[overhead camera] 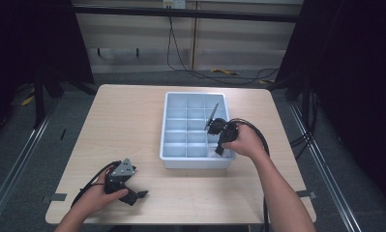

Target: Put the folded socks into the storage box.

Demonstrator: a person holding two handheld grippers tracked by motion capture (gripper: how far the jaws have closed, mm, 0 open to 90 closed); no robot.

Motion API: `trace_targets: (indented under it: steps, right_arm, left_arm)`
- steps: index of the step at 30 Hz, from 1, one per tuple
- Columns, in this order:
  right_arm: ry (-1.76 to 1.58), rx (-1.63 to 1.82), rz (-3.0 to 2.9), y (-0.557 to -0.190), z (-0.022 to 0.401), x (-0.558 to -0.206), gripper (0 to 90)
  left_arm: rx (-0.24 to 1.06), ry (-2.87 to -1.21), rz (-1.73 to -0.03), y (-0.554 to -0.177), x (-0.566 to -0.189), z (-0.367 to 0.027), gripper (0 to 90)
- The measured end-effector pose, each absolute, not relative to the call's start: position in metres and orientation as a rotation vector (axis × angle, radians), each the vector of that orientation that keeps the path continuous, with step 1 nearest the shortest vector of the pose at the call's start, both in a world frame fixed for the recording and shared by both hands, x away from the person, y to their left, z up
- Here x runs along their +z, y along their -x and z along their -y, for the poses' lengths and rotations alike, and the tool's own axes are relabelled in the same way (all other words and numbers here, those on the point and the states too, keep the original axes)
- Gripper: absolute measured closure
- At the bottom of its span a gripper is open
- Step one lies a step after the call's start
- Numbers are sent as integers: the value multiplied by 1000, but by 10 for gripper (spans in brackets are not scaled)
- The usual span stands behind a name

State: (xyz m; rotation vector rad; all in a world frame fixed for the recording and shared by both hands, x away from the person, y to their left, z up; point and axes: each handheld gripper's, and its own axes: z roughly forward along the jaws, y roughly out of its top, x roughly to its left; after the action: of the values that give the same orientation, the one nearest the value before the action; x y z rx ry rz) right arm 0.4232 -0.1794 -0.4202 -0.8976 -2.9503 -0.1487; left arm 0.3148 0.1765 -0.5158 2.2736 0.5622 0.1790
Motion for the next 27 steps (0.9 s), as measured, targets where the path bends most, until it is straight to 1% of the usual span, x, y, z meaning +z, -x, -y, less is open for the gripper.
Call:
trace_targets:
  steps: [5,9,13,15,20,21,22,27]
  right_arm:
    - [906,-151,2956,-422,179,-429,900]
    - [907,-165,2962,-420,180,-426,898]
    - [933,-201,2963,-418,184,-417,783]
    - [944,-214,2966,-417,186,-410,739]
    - [955,-247,2977,-414,191,-395,665]
    - [972,-269,2982,-413,192,-389,619]
    - [972,-269,2982,-413,192,-389,619]
    - [978,-284,2990,-409,194,-380,536]
  left_arm:
    - [180,-2274,-562,-315,-516,-177,0]
    - [179,-2274,-562,-315,-516,-177,0]
    - [179,-2274,-562,-315,-516,-177,0]
    - [179,-2274,-563,-315,-516,-176,0]
    - [181,-2275,-560,-315,-516,-177,0]
    - [181,-2274,-560,-315,-516,-177,0]
    - [182,-2275,-560,-315,-516,-177,0]
    - [181,-2272,-563,-314,-516,-176,0]
